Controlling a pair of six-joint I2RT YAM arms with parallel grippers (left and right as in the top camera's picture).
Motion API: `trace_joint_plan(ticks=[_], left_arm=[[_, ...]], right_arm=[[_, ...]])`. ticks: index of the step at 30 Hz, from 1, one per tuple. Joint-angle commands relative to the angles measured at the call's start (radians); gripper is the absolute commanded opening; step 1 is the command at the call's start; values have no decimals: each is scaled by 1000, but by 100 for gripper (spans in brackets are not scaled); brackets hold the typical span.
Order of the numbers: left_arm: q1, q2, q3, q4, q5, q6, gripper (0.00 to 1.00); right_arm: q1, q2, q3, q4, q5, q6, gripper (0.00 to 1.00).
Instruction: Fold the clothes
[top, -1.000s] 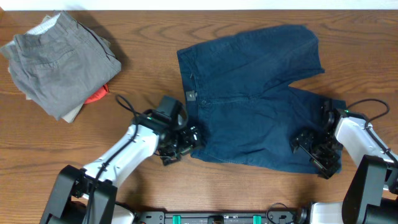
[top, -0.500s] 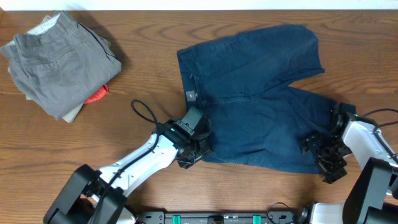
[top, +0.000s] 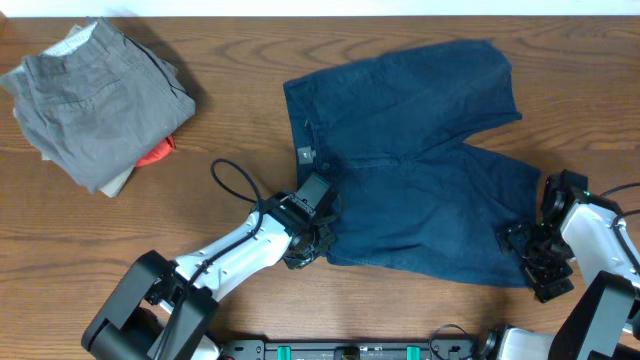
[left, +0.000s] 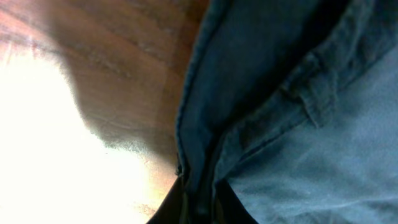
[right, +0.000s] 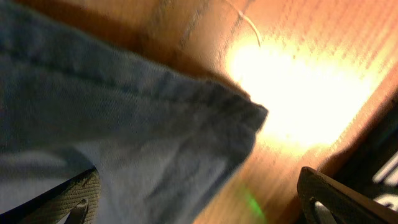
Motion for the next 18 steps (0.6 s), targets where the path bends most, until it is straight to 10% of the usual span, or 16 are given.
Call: trace_joint_plan(ticks=[1, 18], left_arm=[[0, 11, -11, -10, -43, 61, 7], [0, -27, -10, -25, -47, 129, 6]], right_arm=[[-9, -12, -48, 43, 42, 19, 99], [-9, -12, -203, 207, 50, 74, 81]])
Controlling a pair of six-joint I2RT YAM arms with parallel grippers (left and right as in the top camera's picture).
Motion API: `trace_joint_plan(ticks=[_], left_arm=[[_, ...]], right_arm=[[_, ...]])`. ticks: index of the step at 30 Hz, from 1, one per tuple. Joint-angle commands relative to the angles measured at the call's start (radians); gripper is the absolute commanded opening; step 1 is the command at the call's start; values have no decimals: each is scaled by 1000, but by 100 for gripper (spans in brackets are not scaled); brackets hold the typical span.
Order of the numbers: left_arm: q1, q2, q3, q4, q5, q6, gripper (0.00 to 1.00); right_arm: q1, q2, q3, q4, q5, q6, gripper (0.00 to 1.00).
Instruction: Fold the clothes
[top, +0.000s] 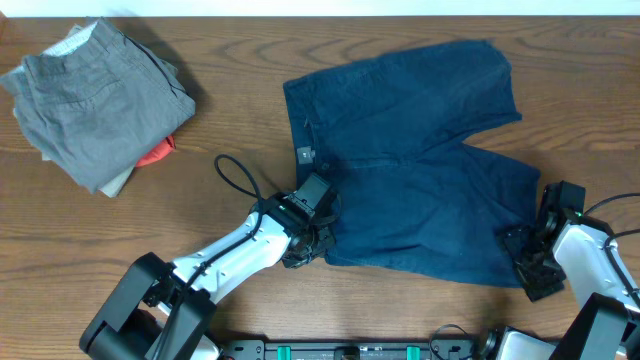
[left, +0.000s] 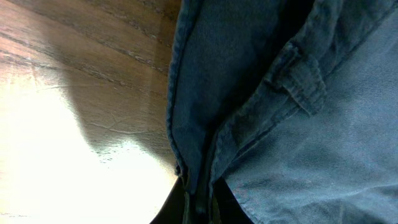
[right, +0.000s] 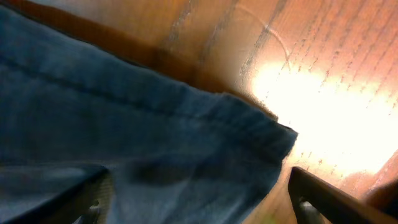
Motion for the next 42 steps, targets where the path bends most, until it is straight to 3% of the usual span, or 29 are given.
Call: trace_joint_plan(ticks=[1, 7, 9, 17, 24, 31, 33, 38, 42], left_arm=[[0, -17, -10, -13, -39, 25, 6], [0, -47, -10, -13, -39, 81, 6], [0, -76, -10, -13, -47, 100, 6], [0, -238, -2, -66, -160, 201, 6], [0, -292, -3, -70, -170, 207, 6], [-1, -229, -3, -70, -168, 206, 6], [-1, -213, -3, -69, -168, 207, 6], [-1, -203, -2, -69, -169, 207, 6], [0, -203, -2, -69, -169, 207, 6]], right_arm=[[-9, 67, -72, 22, 80, 76, 76], [-9, 67, -71, 27, 85, 80, 29], [-9, 67, -71, 25, 66, 49, 1], [-9, 60, -39, 29, -24, -121, 1], [-8, -44, -11, -38, -41, -122, 1], [-8, -192, -11, -187, -81, -143, 34], [-8, -226, -11, -214, -81, -138, 52], [-8, -259, -37, -240, -44, -40, 46], [-8, -259, -115, -167, -17, 16, 45]])
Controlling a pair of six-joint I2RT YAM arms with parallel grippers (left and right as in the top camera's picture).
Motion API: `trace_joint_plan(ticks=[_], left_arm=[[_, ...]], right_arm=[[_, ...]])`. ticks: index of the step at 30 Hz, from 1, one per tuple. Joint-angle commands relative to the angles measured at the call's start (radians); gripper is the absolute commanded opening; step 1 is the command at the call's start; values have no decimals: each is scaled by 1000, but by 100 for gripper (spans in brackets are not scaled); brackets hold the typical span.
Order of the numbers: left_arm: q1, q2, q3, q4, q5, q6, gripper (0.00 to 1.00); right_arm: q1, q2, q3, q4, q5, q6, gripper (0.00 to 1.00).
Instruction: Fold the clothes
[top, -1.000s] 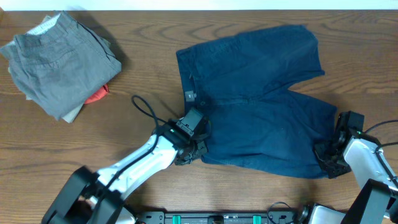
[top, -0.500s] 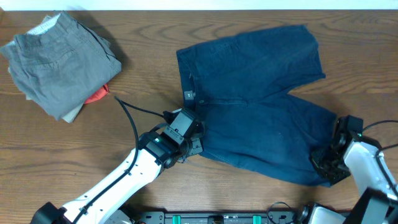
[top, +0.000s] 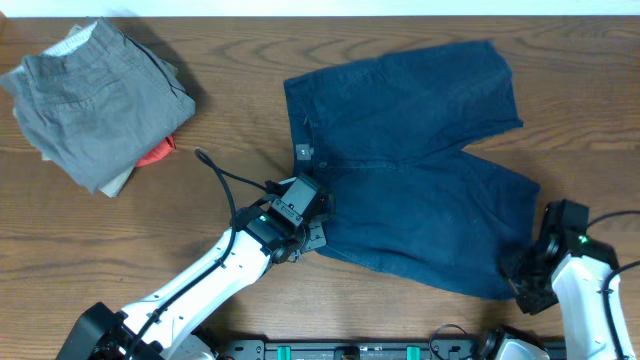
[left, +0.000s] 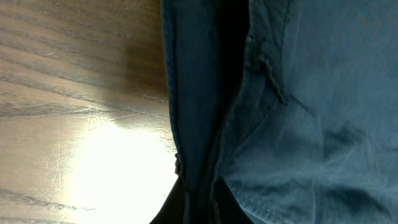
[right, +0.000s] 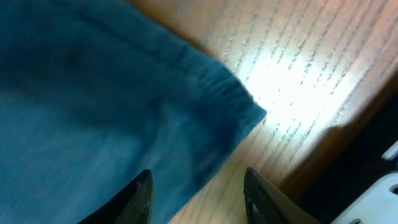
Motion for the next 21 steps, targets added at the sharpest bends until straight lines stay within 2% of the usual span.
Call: trace_joint_plan(ticks=[1, 9, 13, 15, 19, 21], left_arm=[[4, 0, 0, -4, -30, 9, 6], [4, 0, 0, -2, -31, 9, 6], [4, 0, 0, 13, -31, 9, 6], [4, 0, 0, 21, -31, 9, 6], [4, 0, 0, 23, -31, 10, 6], [4, -5, 2, 14, -30, 26, 6]], right_arm=[[-8, -5, -78, 52, 39, 84, 45], [-8, -5, -214, 264, 101, 160, 47], [-8, -5, -250, 341, 101, 160, 24], [-8, -5, -250, 340, 100, 159, 2], [-8, -5, -234, 339, 21, 64, 1], [-8, -7, -194, 330, -55, -39, 1]])
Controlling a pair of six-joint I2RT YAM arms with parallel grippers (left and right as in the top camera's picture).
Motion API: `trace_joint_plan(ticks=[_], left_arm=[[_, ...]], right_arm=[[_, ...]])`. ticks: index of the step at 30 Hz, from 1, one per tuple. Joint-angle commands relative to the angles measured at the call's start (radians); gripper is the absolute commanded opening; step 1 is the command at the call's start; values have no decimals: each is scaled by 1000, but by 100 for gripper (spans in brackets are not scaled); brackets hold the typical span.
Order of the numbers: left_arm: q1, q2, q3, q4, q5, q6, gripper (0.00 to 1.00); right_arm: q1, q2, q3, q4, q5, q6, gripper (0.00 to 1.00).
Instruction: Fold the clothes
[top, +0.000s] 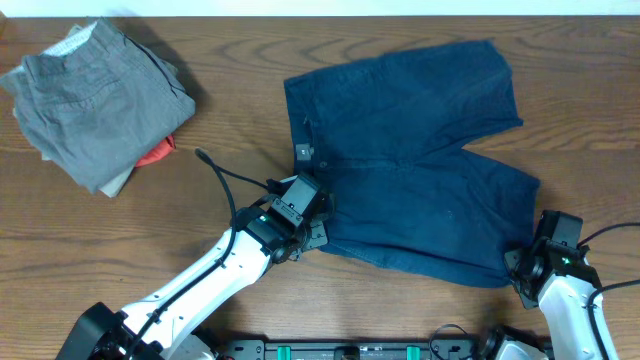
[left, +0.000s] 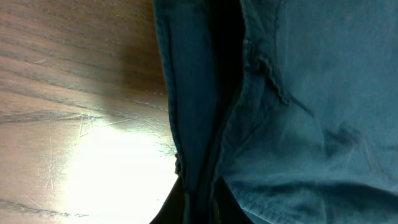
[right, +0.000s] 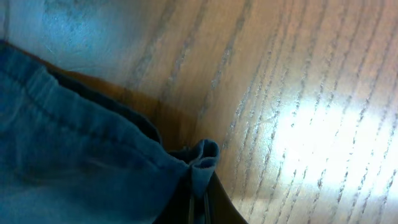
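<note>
Dark blue shorts (top: 415, 150) lie spread on the wooden table, waistband to the left, legs to the right. My left gripper (top: 310, 232) is shut on the near waistband corner; the wrist view shows the waistband fold (left: 199, 124) pinched between the jaws. At the near right, my right gripper (top: 522, 268) is shut on the hem corner of the near leg (right: 199, 163), which bunches between its jaws.
A stack of folded clothes, grey shorts (top: 95, 100) on top with an orange piece (top: 155, 155) peeking out below, sits at the far left. Bare wooden table (top: 230, 90) lies between it and the blue shorts. A black cable (top: 225, 185) loops by my left arm.
My right gripper, open around the near leg's hem corner, has shut on it. The left gripper keeps its hold on the waistband corner, hardly moved.
The left gripper held the near waistband corner throughout, lifting and shifting it slightly left. My right gripper stood open beside the near leg's hem corner, moved nearer the table's front edge, and now grips that corner.
</note>
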Motion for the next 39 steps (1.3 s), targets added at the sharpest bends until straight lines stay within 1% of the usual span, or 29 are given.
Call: trace_joint_plan(ticks=[1, 5, 8, 12, 16, 20, 23, 25, 28, 34, 39], left_arm=[[5, -9, 5, -18, -31, 25, 6], [5, -52, 34, -70, -32, 89, 6], [5, -109, 55, -102, -31, 119, 6], [5, -204, 80, -143, -32, 150, 6], [5, -311, 107, -191, -32, 164, 6], [5, -420, 127, -218, -32, 163, 6], [12, -482, 127, -217, -59, 149, 6], [31, -500, 127, -217, -97, 124, 6], [77, -488, 126, -215, -137, 90, 6], [195, -369, 126, -130, -136, 87, 6], [310, -216, 126, -25, -136, 87, 6]], right_arm=[[-8, 38, -11, -38, -184, -159, 1], [-8, 27, 149, -184, -209, -245, 1], [-8, 19, 311, -318, -208, -322, 1], [-9, -2, 505, -451, -208, -370, 1], [-13, -18, 666, -537, -196, -409, 1], [-13, -28, 784, -581, -198, -474, 1], [-9, -28, 852, -540, -217, -543, 1], [2, -25, 873, -475, -253, -587, 1], [31, -13, 875, -345, -291, -601, 1], [127, 90, 875, -120, -306, -607, 1], [210, 245, 875, 37, -306, -606, 1]])
